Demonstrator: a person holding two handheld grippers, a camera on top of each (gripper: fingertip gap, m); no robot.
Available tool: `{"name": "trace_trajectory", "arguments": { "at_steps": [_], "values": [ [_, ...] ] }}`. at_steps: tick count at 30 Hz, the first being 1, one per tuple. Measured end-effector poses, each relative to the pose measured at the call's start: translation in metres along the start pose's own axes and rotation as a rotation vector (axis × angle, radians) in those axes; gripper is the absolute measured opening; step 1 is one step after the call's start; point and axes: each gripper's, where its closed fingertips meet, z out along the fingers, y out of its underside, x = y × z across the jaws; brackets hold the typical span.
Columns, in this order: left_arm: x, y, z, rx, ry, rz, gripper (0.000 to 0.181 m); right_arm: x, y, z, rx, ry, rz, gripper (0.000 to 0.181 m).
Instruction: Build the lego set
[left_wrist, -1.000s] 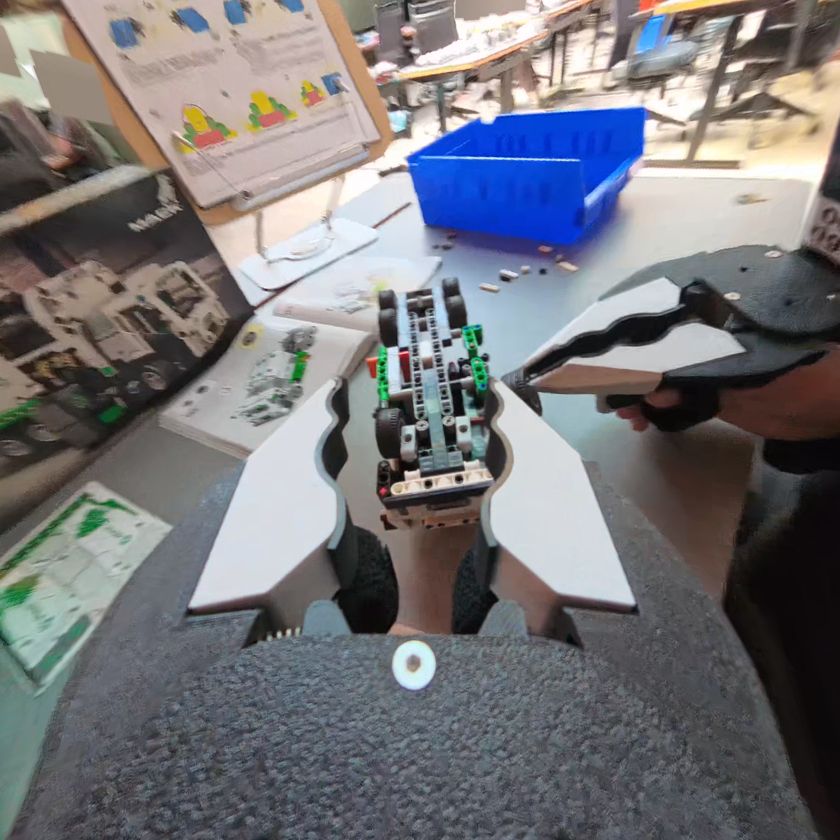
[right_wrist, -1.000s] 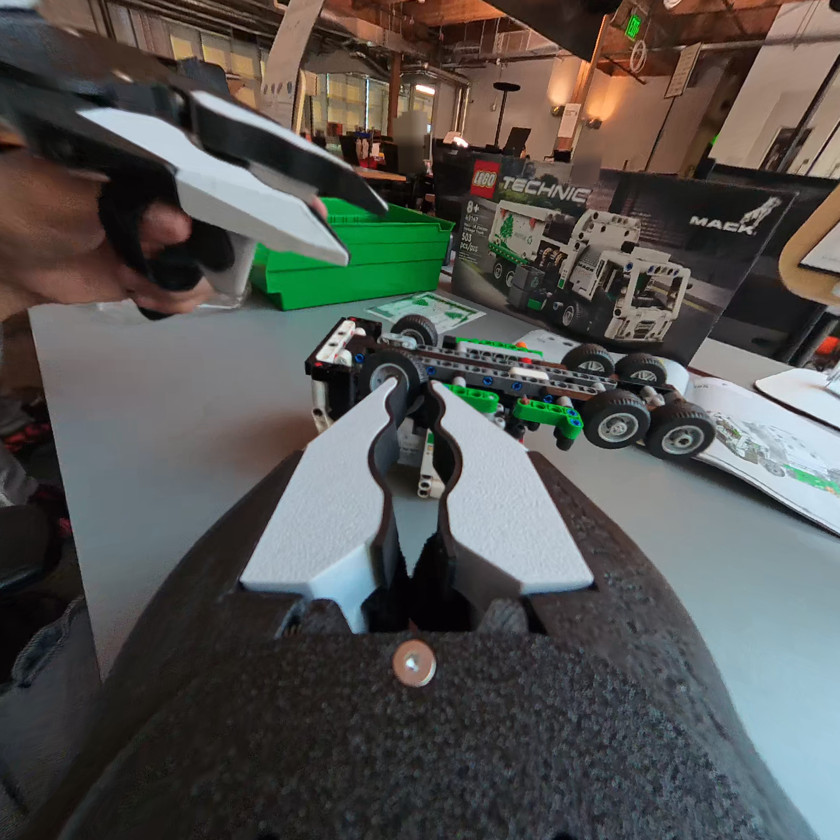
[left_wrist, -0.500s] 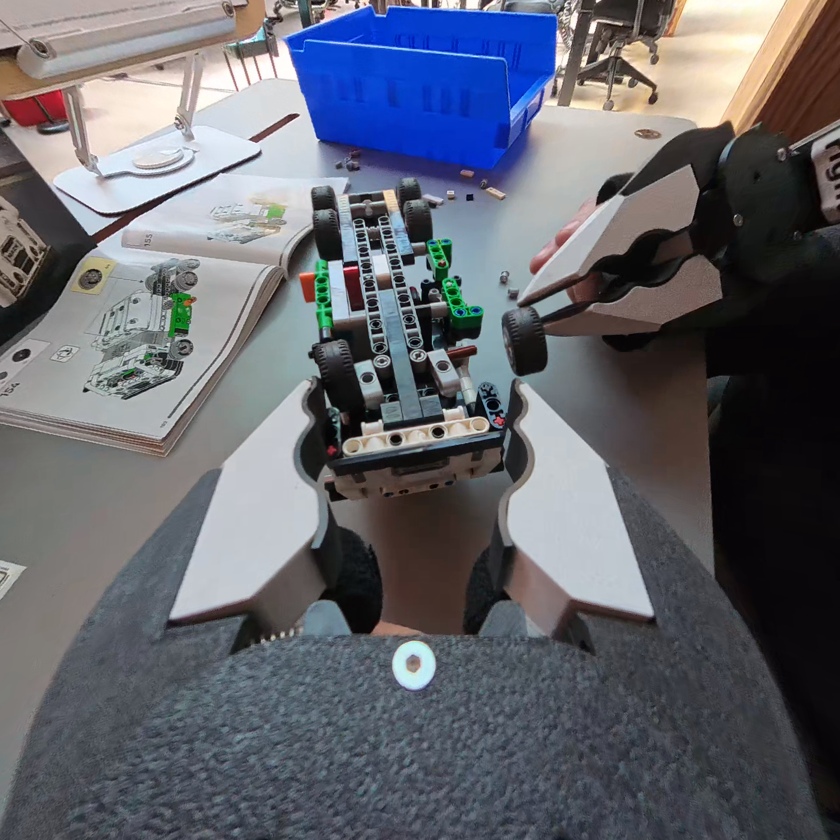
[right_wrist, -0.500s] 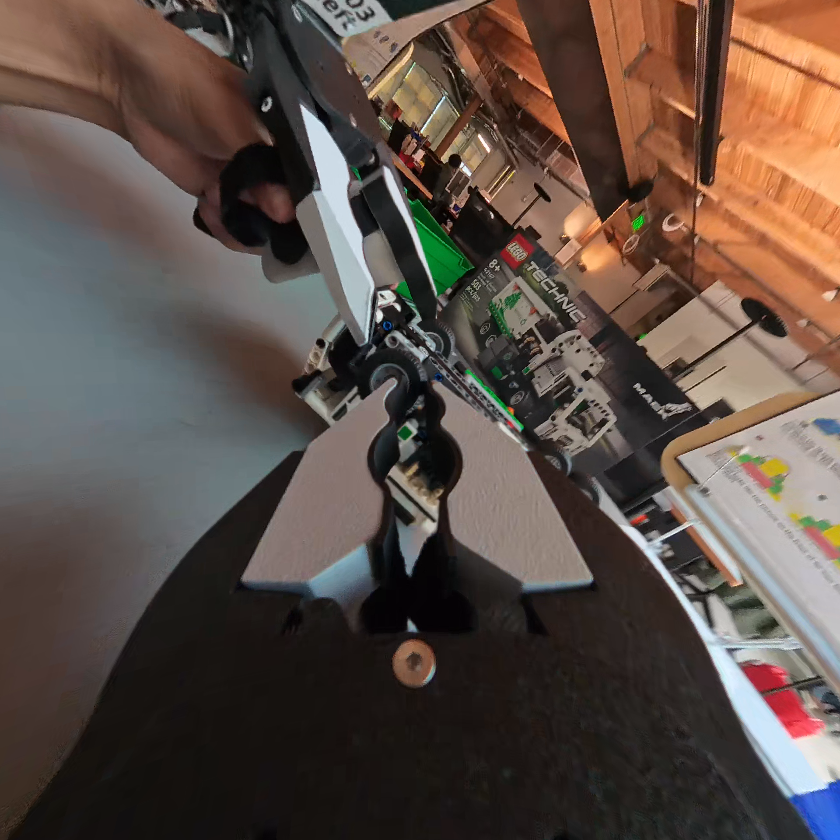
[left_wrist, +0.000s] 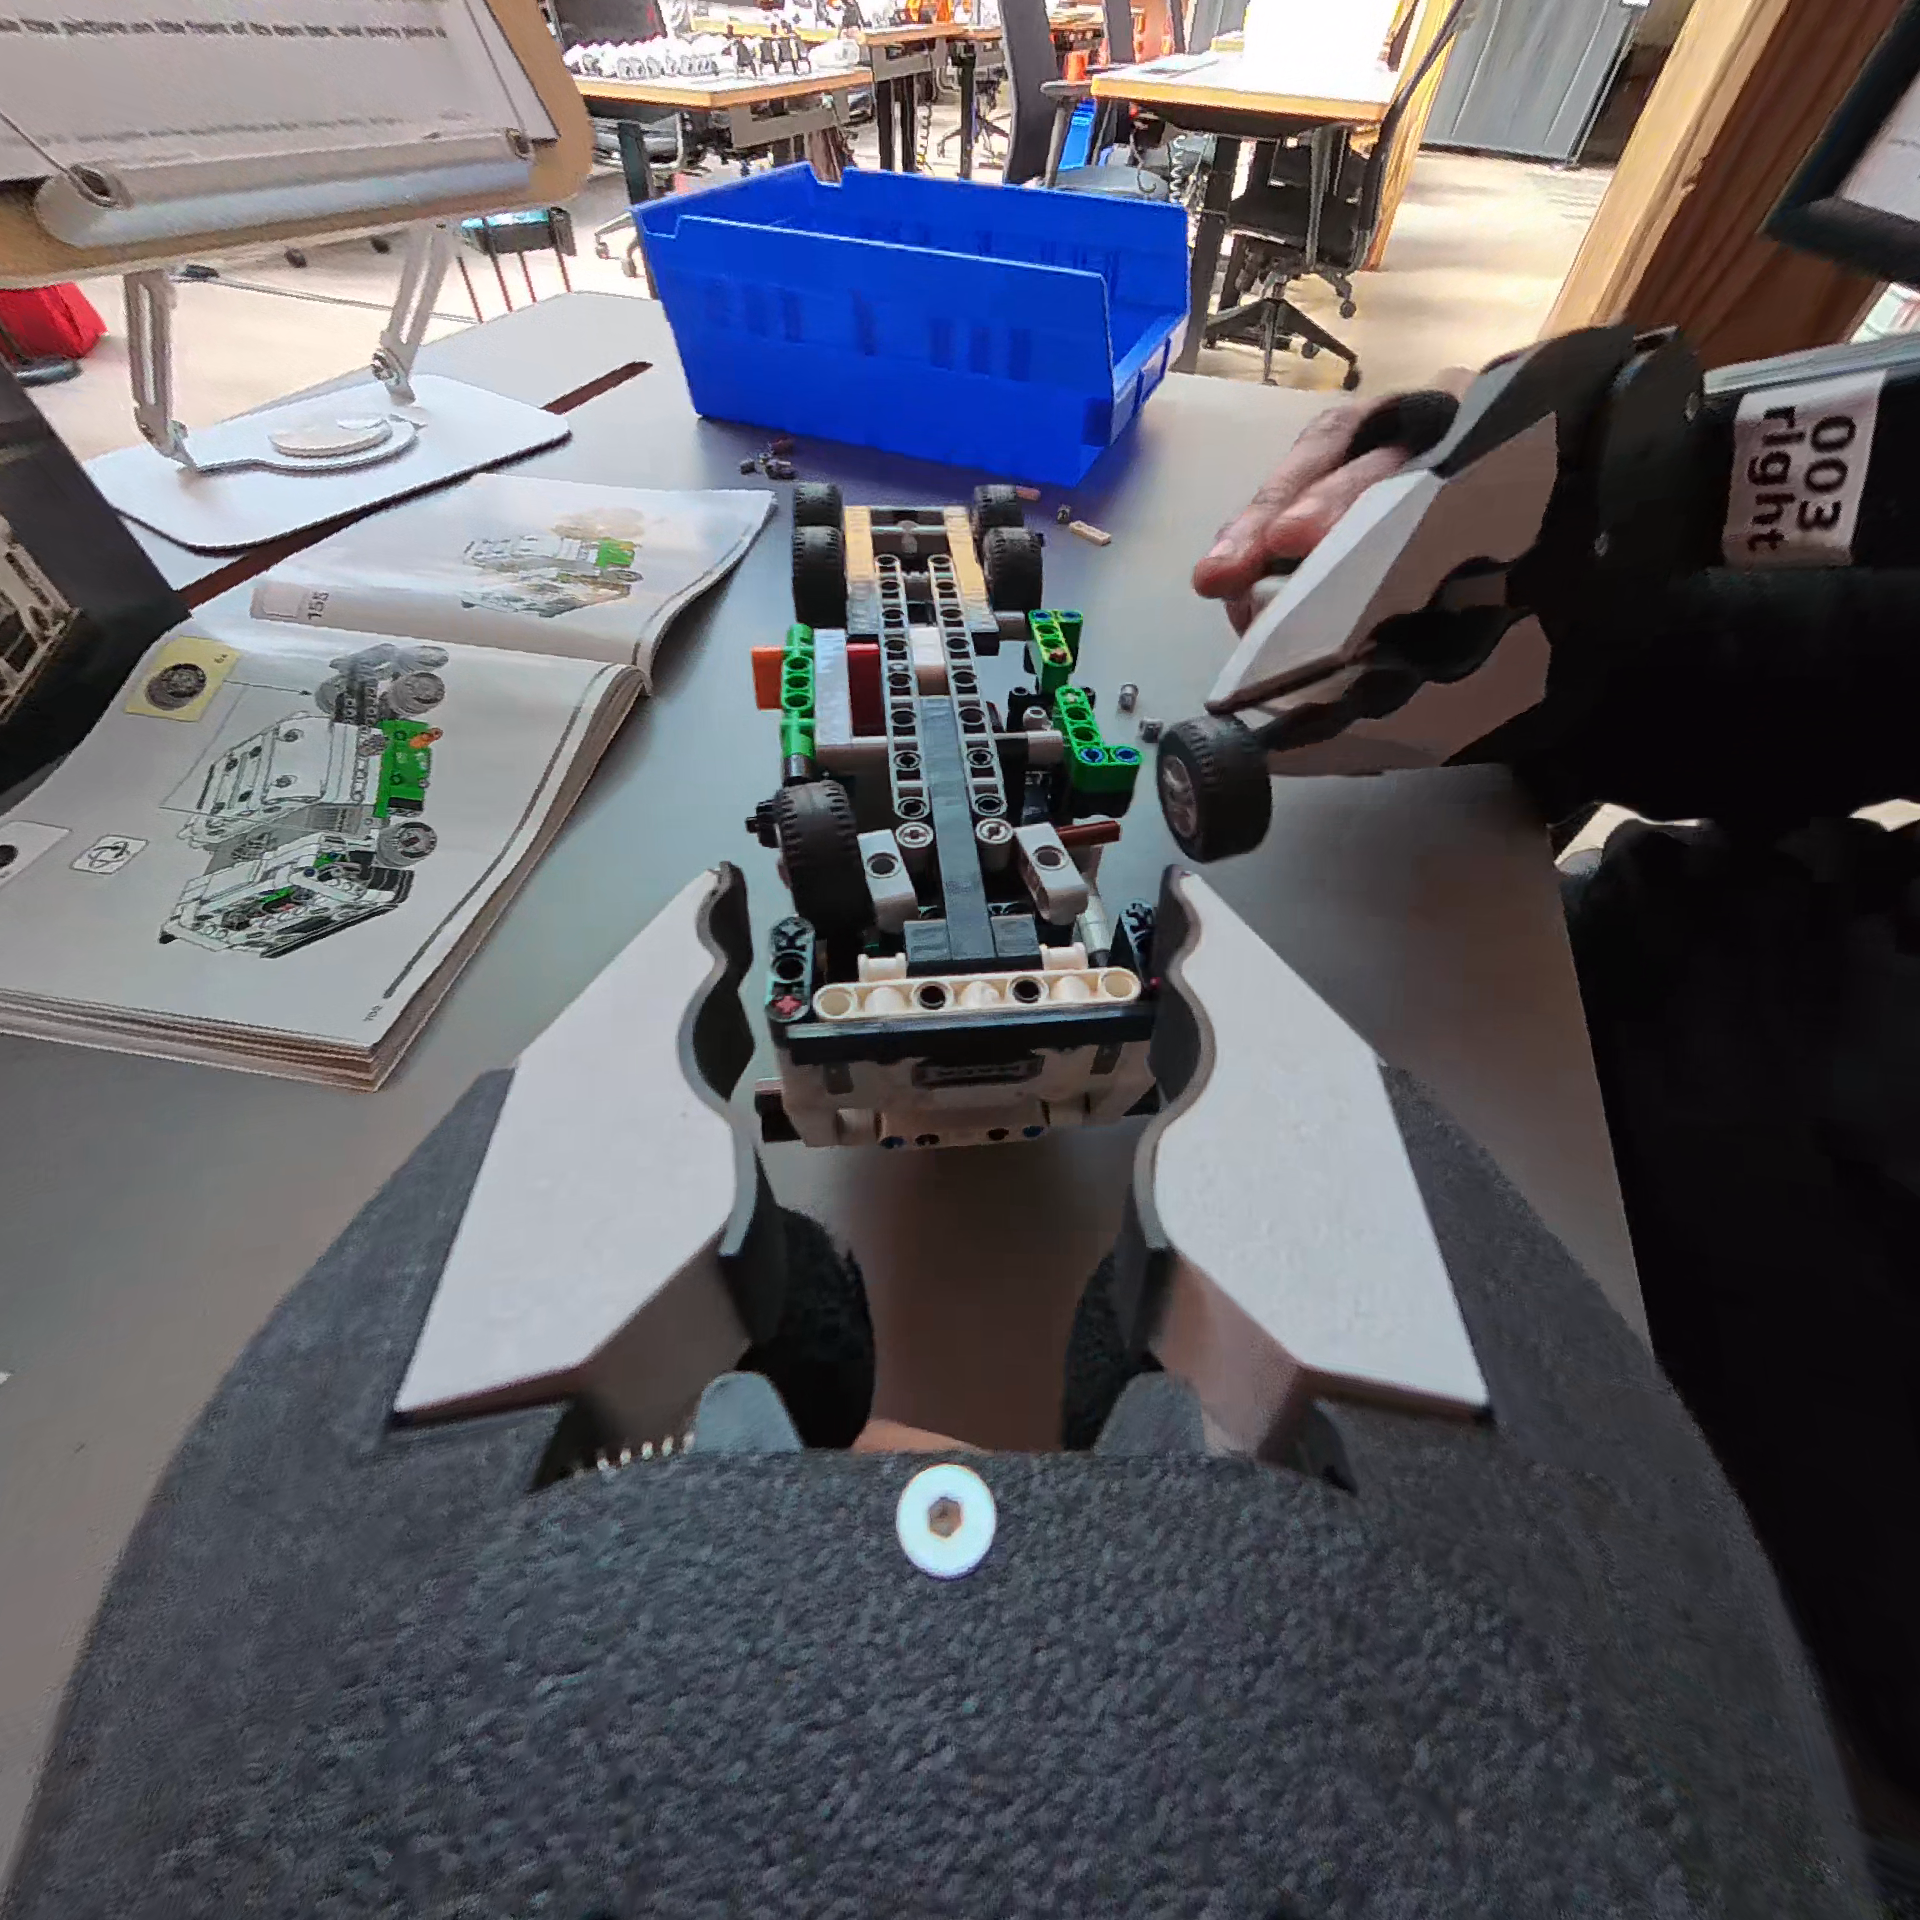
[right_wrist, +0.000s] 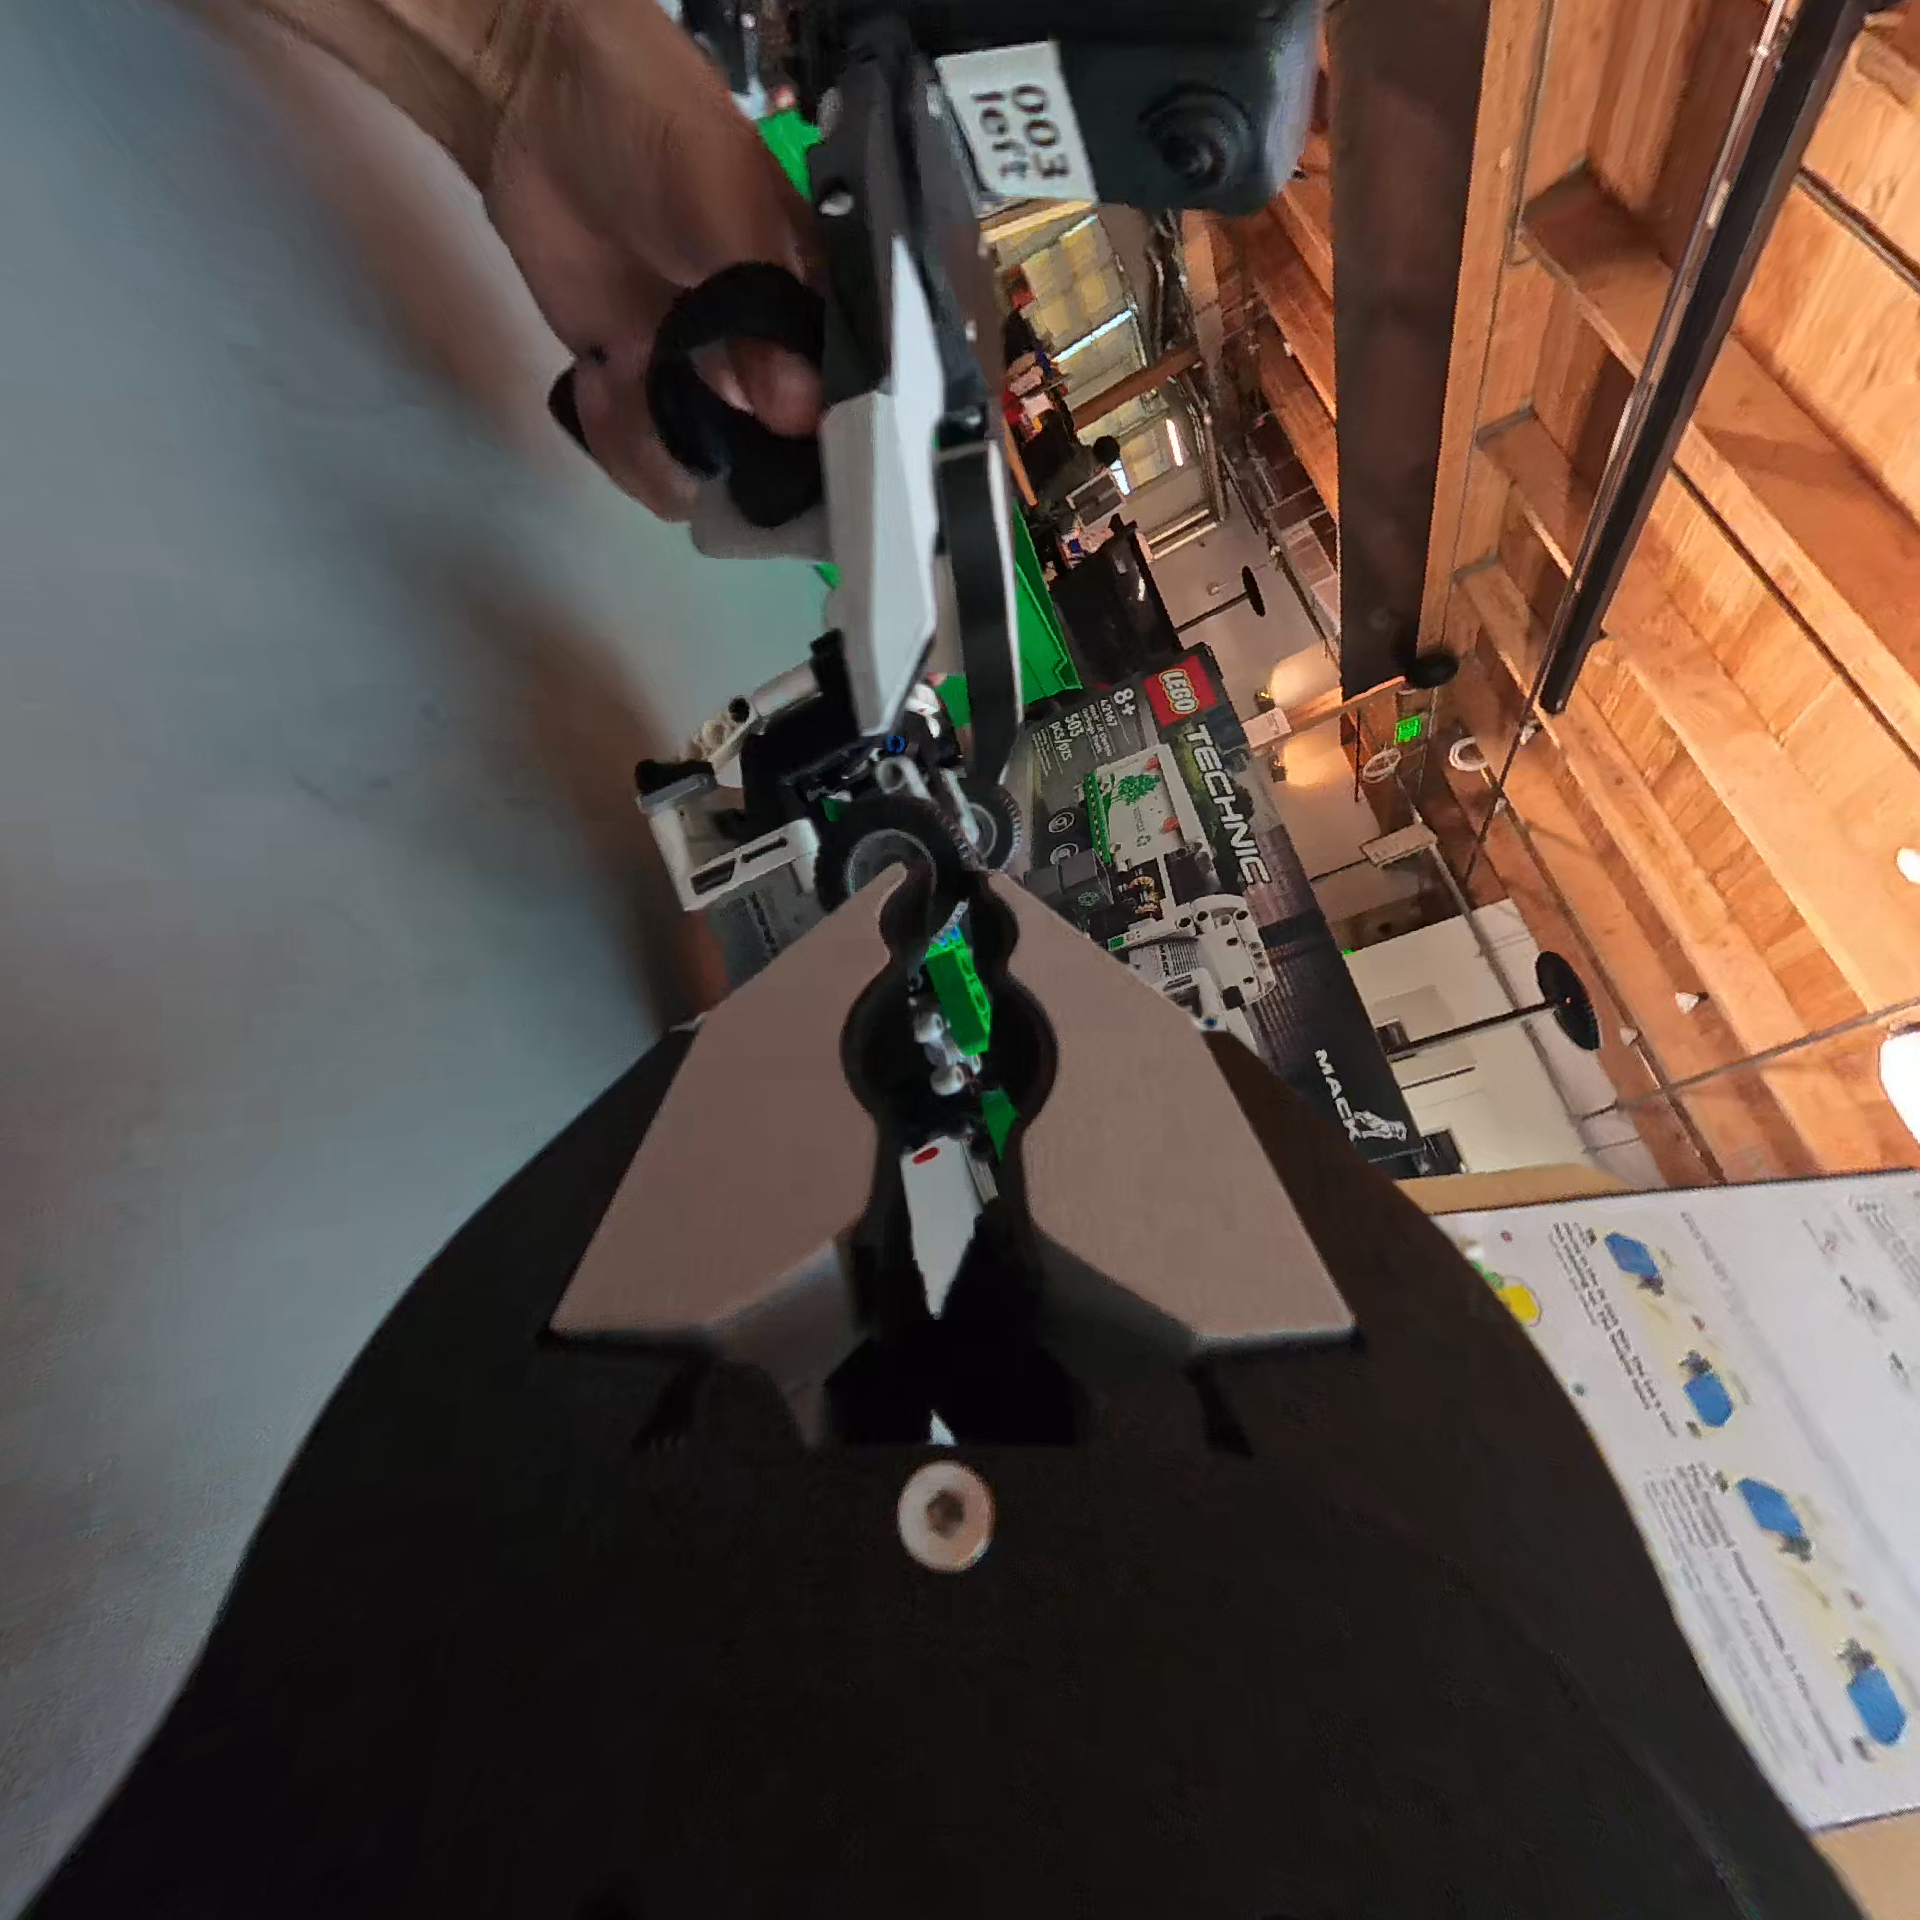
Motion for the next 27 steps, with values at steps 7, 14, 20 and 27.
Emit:
{"name": "trace_trajectory", "arguments": {
  "at_steps": [7, 14, 20, 27],
  "values": [
    [-0.021, -0.005, 0.002, -0.065, 0.043, -0.007, 0.036, -0.001, 0.007, -0.001, 0.01, 0.009, 0.049, 0.006],
    [-0.025, -0.005, 0.008, -0.073, 0.152, -0.003, 0.015, 0.005, -0.007, 0.01, 0.042, 0.002, 0.102, 0.006],
    [-0.027, -0.002, 0.005, -0.035, 0.097, 0.031, 0.014, 0.003, 0.002, 0.02, -0.022, 0.039, 0.026, 0.005],
    [-0.028, -0.003, 0.006, -0.035, 0.066, 0.043, 0.013, 0.002, -0.002, 0.018, -0.125, 0.11, -0.079, 0.003]
  ]
}}
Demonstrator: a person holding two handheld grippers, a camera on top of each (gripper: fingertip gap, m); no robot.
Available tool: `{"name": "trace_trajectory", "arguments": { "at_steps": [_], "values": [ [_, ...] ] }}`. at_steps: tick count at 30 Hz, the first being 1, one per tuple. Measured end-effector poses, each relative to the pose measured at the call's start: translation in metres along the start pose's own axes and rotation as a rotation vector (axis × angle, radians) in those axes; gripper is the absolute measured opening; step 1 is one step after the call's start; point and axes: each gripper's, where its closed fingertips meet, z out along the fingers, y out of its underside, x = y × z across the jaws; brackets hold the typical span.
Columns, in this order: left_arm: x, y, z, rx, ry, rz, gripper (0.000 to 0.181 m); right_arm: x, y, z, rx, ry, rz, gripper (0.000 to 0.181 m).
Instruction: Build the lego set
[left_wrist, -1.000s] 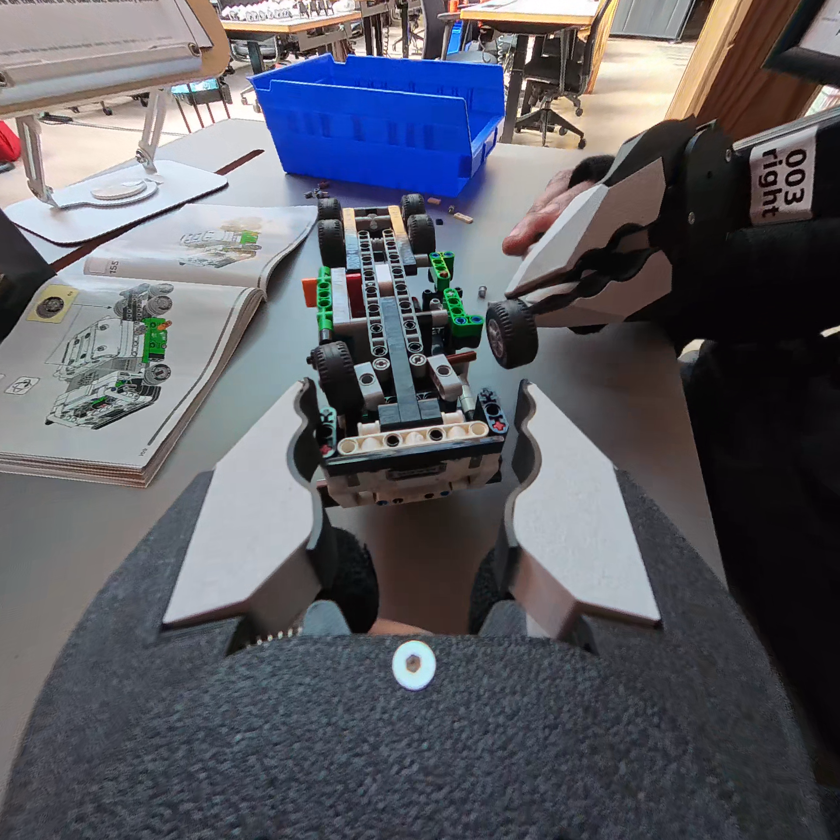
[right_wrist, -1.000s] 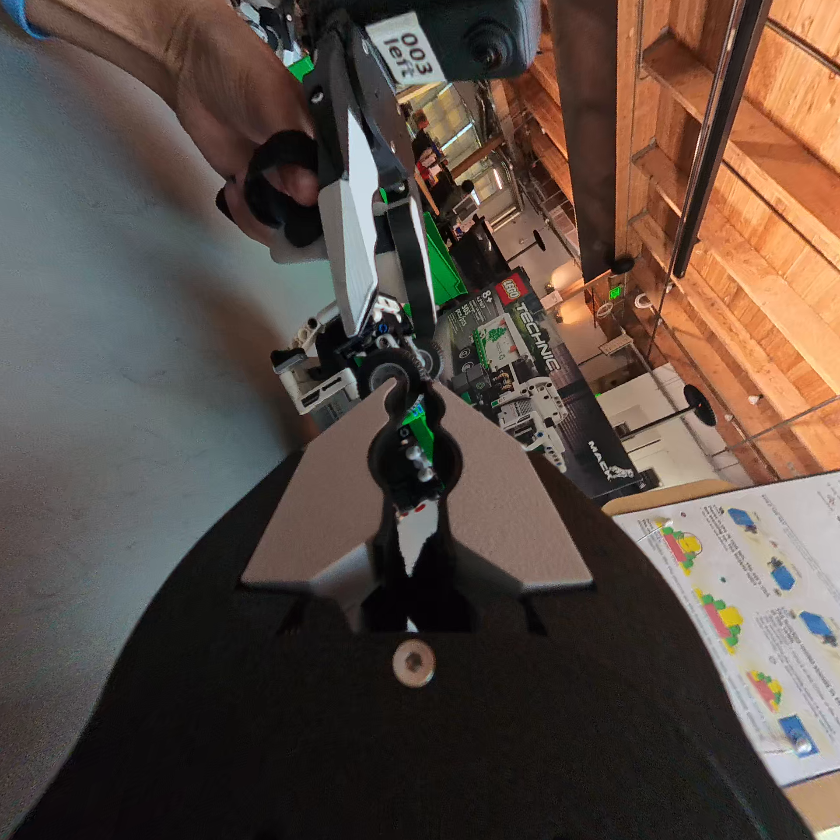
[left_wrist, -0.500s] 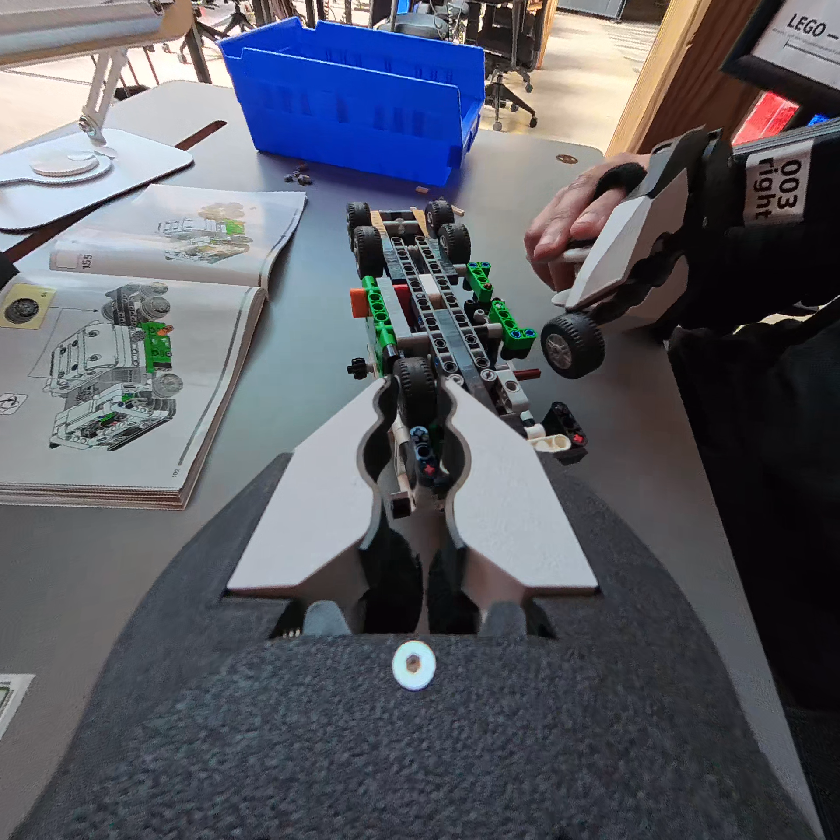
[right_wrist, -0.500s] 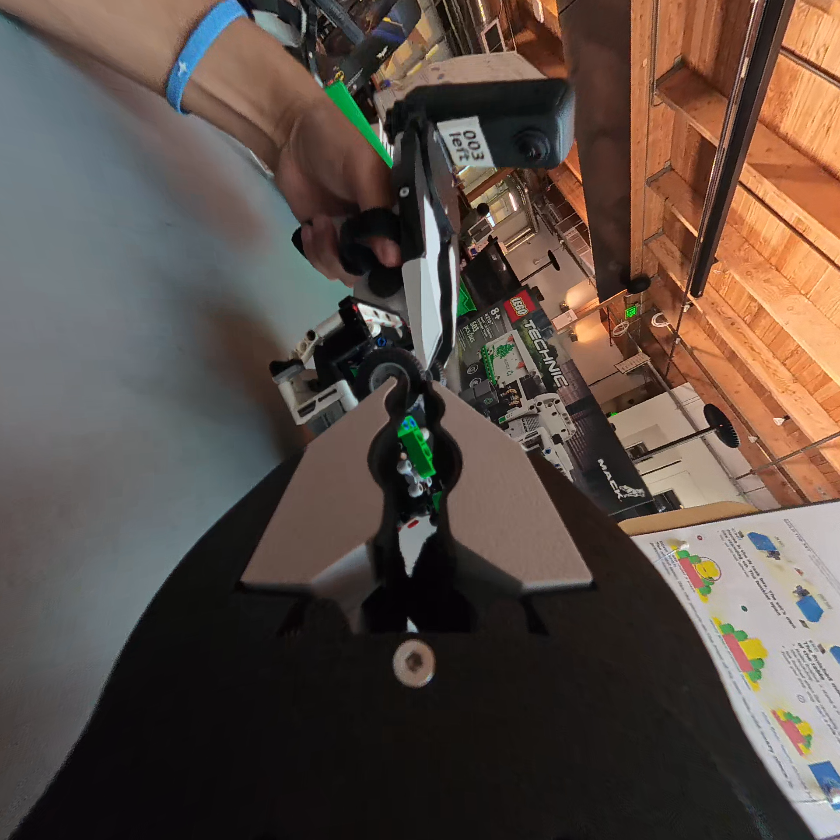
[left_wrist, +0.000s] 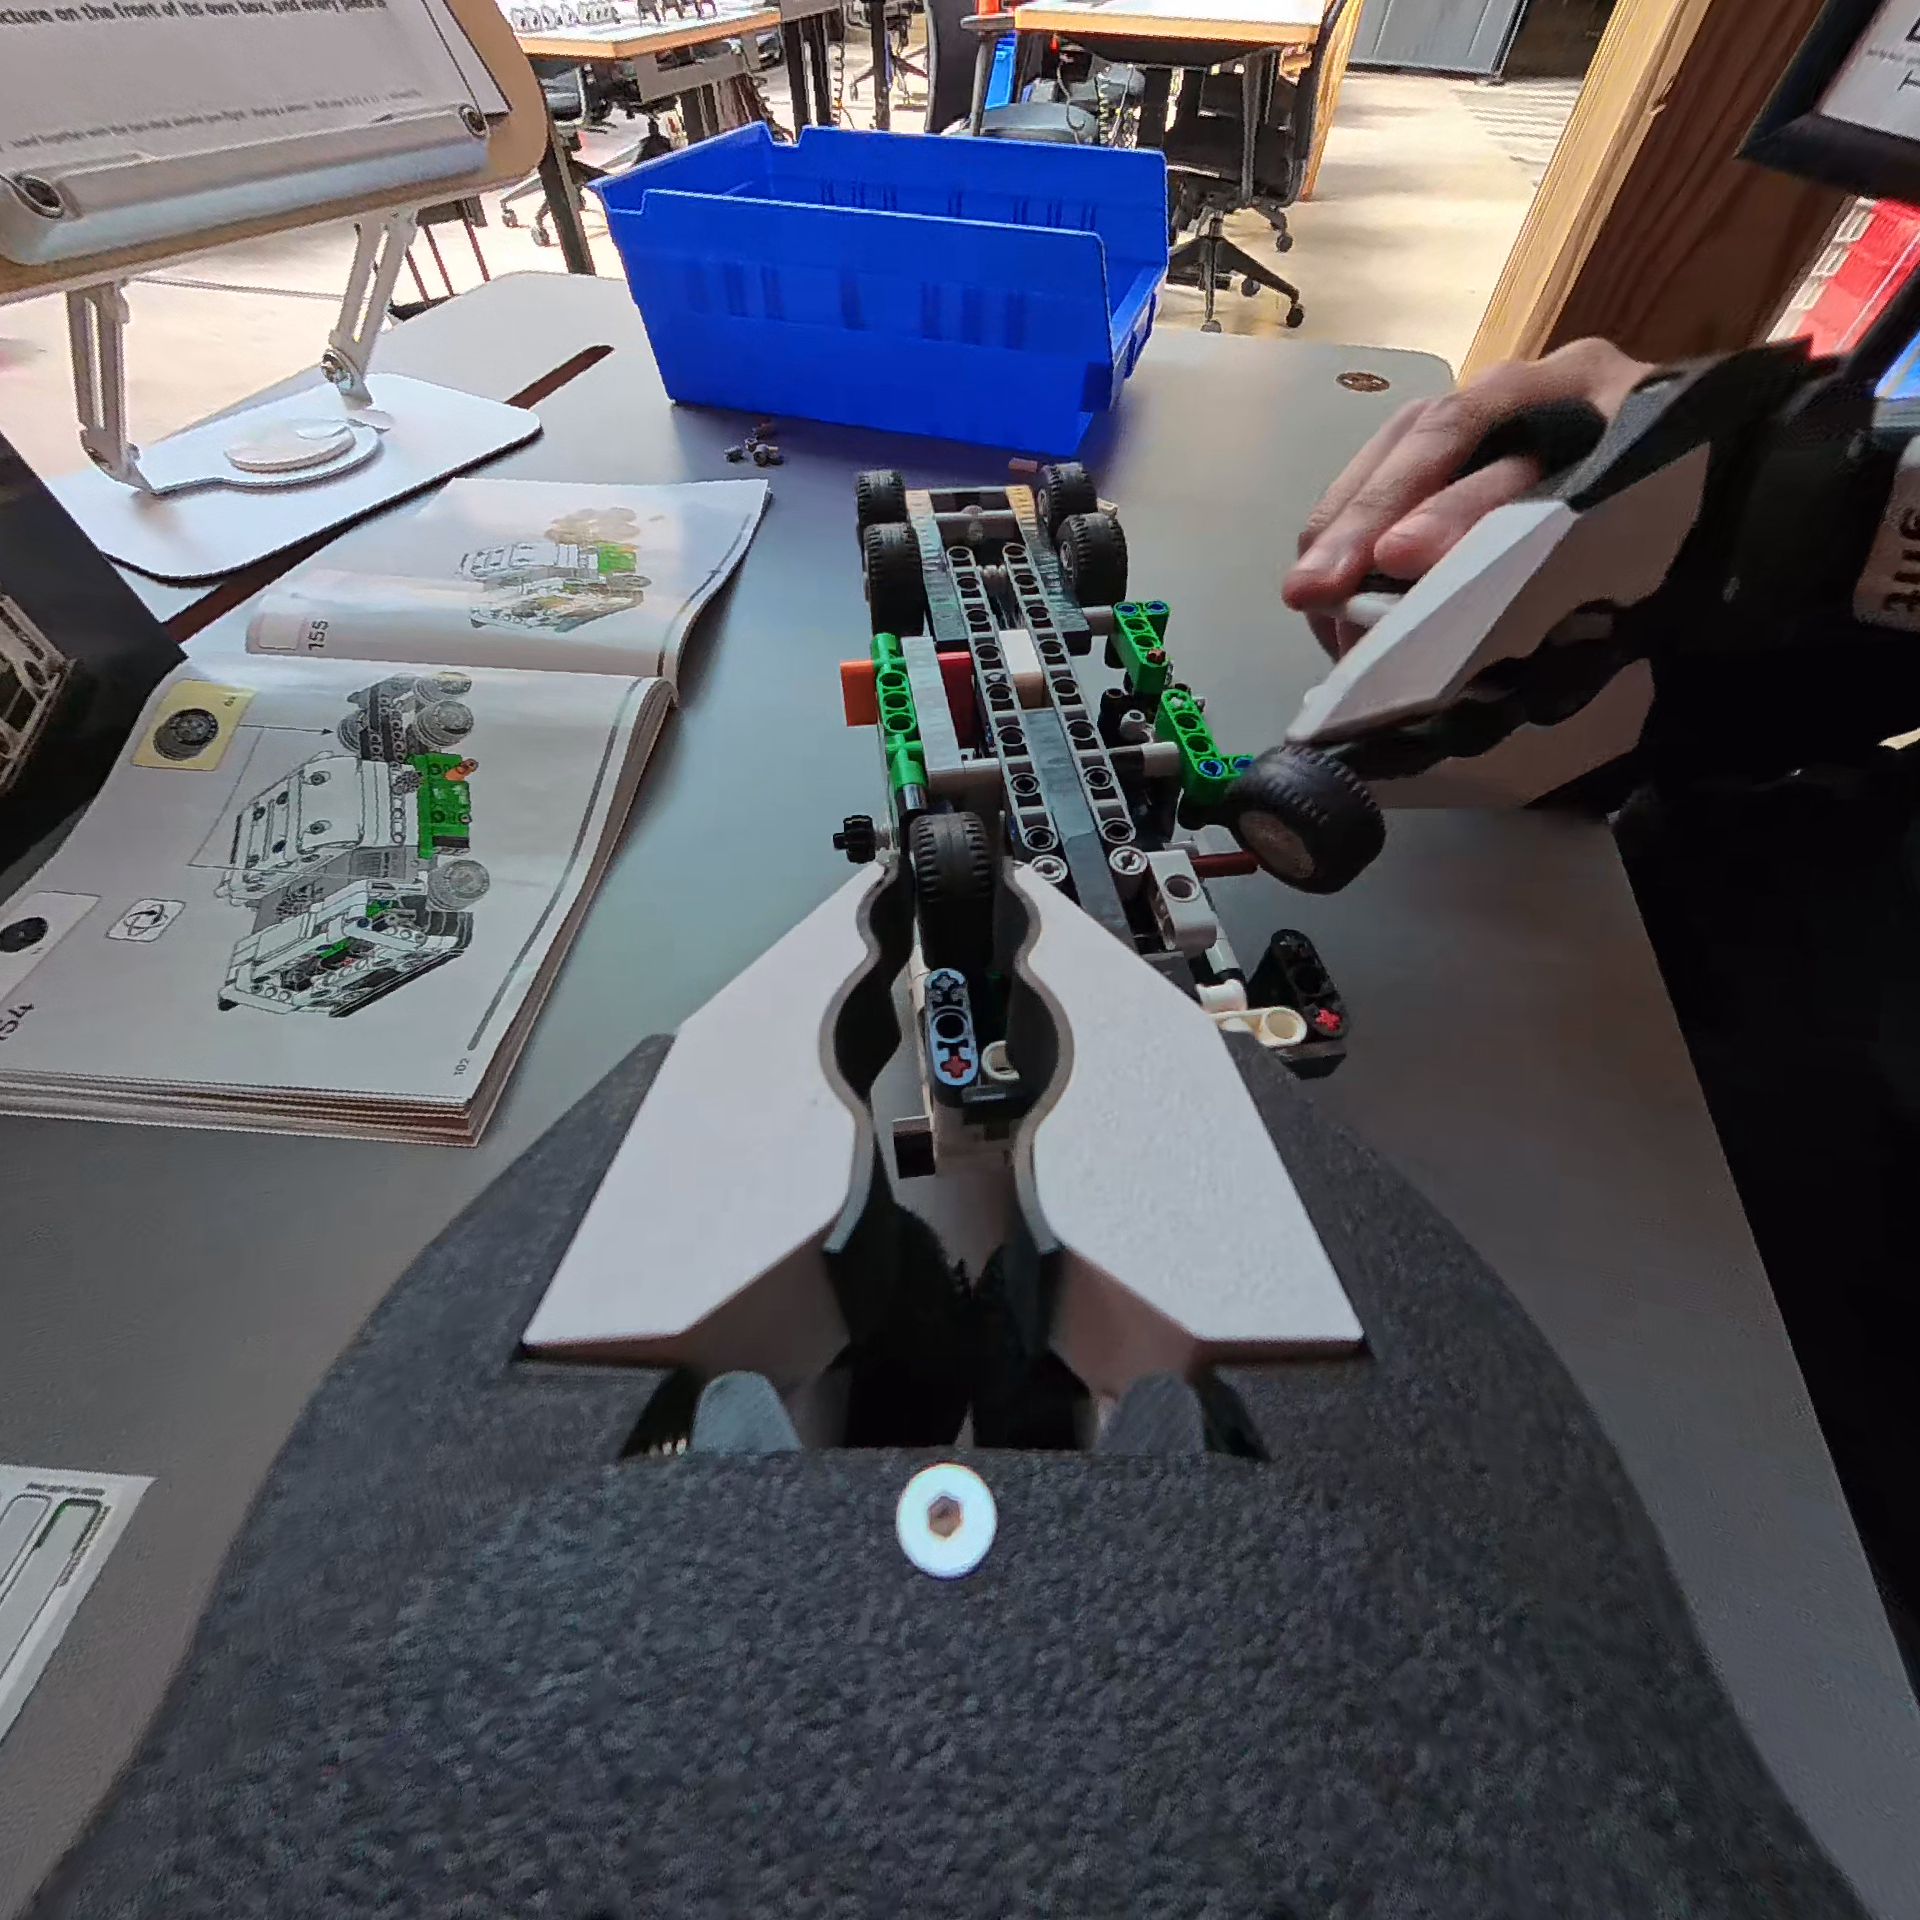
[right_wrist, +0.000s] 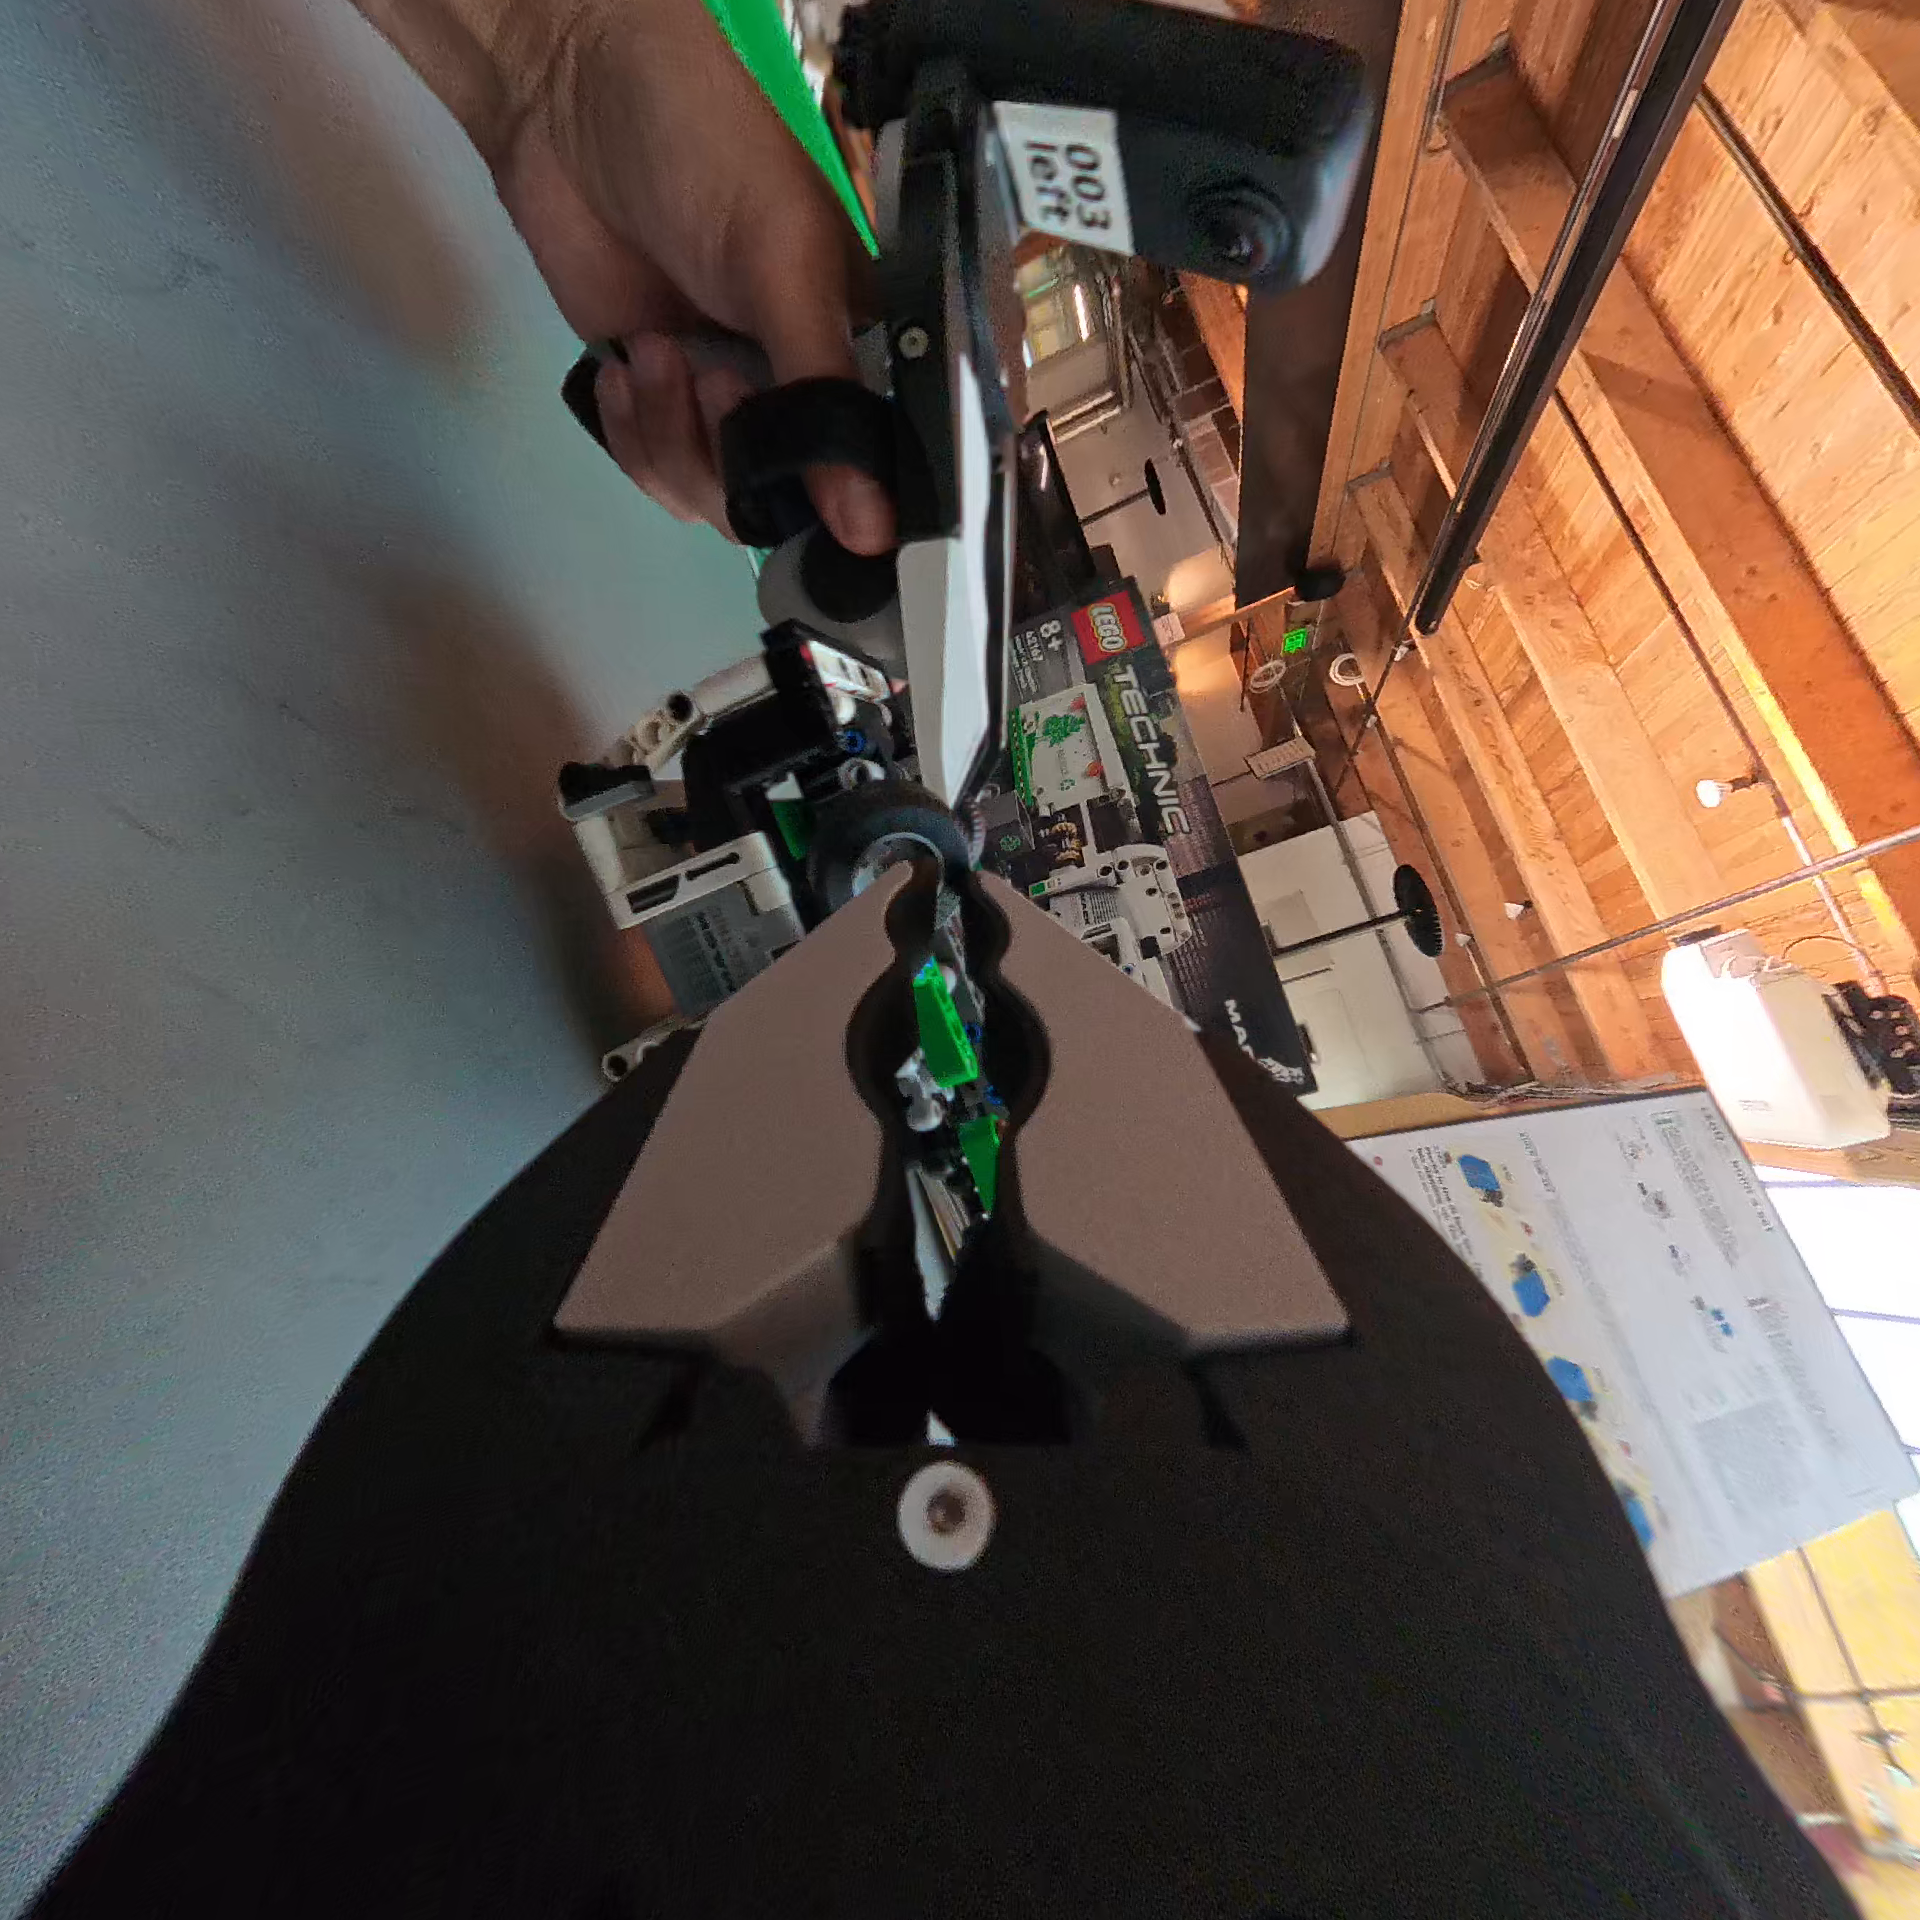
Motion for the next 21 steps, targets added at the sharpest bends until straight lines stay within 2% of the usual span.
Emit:
{"name": "trace_trajectory", "arguments": {
  "at_steps": [3, 13, 18, 20, 21],
  "values": [
    [-0.001, 0.0, 0.0, 0.002, -0.019, 0.006, 0.013, -0.003, 0.005, 0.005, -0.119, 0.031, -0.068, 0.0],
    [-0.001, 0.0, 0.0, 0.013, -0.067, 0.014, 0.013, -0.012, 0.009, -0.006, -0.145, -0.016, 0.009, 0.0],
    [-0.001, -0.001, 0.002, 0.014, -0.082, 0.028, 0.013, -0.039, 0.02, -0.028, -0.189, -0.199, 0.138, 0.0],
    [-0.002, -0.001, 0.003, 0.016, -0.092, 0.035, 0.013, -0.057, 0.025, -0.039, -0.242, -0.347, 0.252, 0.0],
    [-0.003, -0.002, 0.004, 0.019, -0.1, 0.04, 0.013, -0.061, 0.017, -0.047, -0.219, -0.397, 0.314, 0.0]
  ]
}}
